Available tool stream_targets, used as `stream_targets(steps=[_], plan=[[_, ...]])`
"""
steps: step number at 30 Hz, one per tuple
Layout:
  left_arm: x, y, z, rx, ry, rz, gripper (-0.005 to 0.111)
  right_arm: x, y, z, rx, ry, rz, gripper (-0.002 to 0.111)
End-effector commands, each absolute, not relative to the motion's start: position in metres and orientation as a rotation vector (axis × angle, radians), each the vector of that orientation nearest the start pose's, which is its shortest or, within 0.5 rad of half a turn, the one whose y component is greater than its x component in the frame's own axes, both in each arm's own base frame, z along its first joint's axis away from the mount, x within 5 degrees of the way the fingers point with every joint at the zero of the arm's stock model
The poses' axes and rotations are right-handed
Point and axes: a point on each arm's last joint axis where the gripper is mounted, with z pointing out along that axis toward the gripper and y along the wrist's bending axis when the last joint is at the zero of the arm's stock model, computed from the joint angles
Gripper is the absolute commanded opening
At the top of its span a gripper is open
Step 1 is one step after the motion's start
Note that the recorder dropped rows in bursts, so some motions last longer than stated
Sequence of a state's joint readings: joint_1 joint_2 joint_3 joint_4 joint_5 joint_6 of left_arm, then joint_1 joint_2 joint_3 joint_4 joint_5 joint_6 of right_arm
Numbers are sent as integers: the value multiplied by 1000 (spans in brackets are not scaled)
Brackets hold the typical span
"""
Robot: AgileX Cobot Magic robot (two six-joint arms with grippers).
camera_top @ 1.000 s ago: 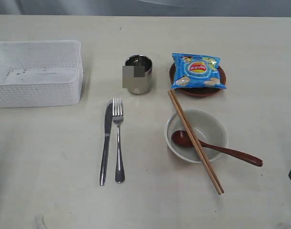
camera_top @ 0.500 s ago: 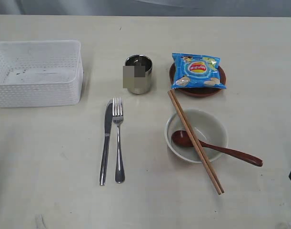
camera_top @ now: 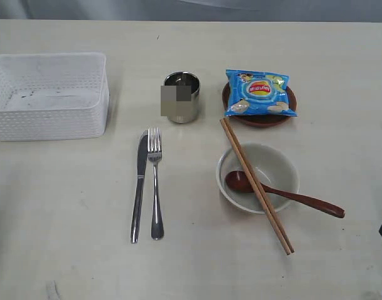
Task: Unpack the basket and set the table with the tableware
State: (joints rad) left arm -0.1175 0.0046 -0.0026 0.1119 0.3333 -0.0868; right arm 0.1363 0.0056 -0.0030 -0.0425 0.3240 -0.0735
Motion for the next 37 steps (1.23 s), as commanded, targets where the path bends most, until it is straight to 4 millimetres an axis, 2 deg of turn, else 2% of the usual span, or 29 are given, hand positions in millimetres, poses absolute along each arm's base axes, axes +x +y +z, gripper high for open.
stream_targets(steps=[1, 37], plan=[[54, -3, 184, 89, 1806, -44, 0, 54, 6, 184, -210, 1791, -3, 0], [54, -3, 184, 89, 1806, -44, 0, 54, 6, 184, -182, 1794, 19, 0]])
